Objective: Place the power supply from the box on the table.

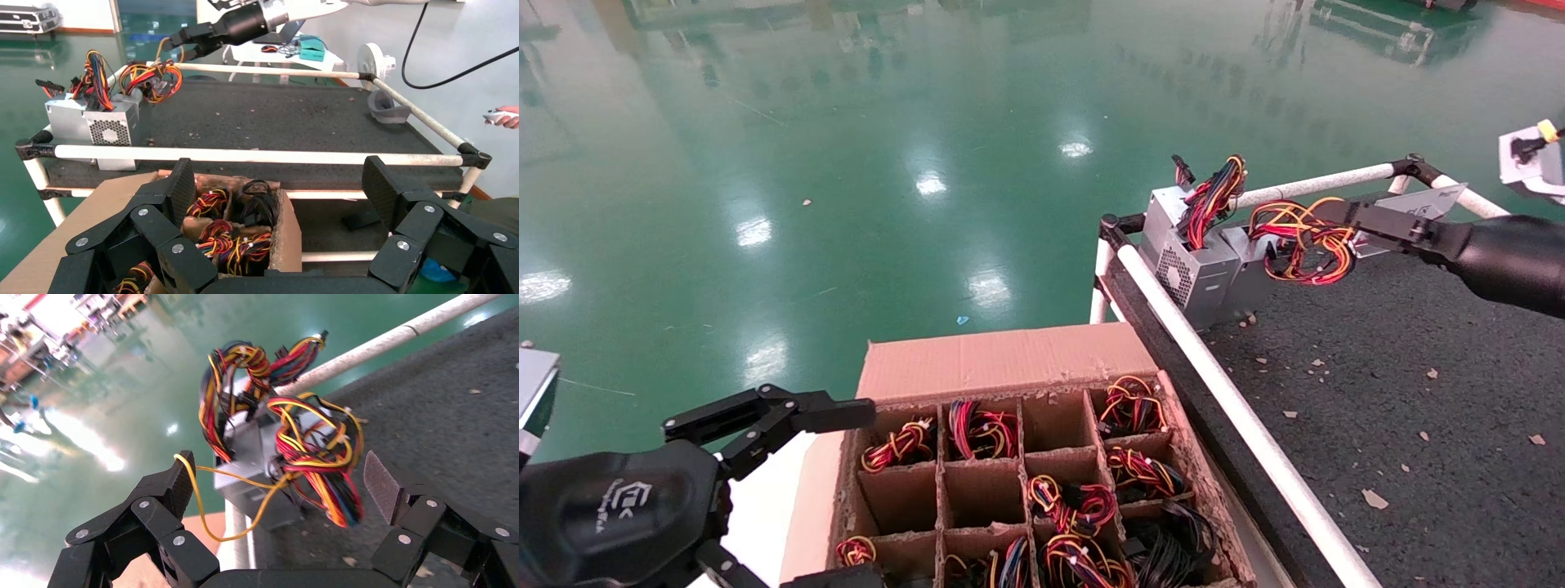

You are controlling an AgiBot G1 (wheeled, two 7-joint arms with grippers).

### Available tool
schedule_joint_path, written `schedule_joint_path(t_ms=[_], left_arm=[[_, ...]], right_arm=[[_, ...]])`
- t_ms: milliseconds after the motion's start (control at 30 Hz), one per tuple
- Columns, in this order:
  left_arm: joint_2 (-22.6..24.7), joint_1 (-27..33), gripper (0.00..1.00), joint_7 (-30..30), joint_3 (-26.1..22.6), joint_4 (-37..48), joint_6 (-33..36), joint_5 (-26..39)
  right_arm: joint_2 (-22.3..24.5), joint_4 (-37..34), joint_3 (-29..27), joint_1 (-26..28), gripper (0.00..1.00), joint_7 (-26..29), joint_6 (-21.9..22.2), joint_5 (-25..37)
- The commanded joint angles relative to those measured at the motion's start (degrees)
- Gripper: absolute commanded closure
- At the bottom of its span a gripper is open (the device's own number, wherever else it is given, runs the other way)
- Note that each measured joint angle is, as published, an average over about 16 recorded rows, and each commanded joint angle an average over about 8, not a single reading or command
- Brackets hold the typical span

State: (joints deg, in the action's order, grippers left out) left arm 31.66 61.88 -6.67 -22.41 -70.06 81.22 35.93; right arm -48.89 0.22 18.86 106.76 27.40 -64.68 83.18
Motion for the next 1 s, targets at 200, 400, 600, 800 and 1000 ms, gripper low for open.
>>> schedule_joint_path(t_ms=[200, 400, 600, 800, 1000], left_arm=[[0.0, 0.0, 0.0, 0.0, 0.0, 0.0, 0.0, 0.0], [0.0, 0.0, 0.0, 0.0, 0.0, 0.0, 0.0, 0.0], [0.0, 0.0, 0.0, 0.0, 0.0, 0.0, 0.0, 0.0], [0.0, 0.0, 0.0, 0.0, 0.0, 0.0, 0.0, 0.0], [0.0, 0.0, 0.0, 0.0, 0.0, 0.0, 0.0, 0.0]], right_arm=[[2.1, 1.1, 1.4, -1.2, 0.0, -3.5, -2.8, 2.0], [2.7, 1.6, 1.3, -1.0, 0.0, -5.5, -5.2, 1.8], [1.4, 1.1, -0.8, -0.2, 0.0, -5.3, -6.0, -1.3], [-0.2, 1.8, -2.1, -0.1, 0.0, -7.2, -6.9, -3.2], [-0.6, 2.3, -2.5, -0.2, 0.0, -7.7, -7.3, -3.9]])
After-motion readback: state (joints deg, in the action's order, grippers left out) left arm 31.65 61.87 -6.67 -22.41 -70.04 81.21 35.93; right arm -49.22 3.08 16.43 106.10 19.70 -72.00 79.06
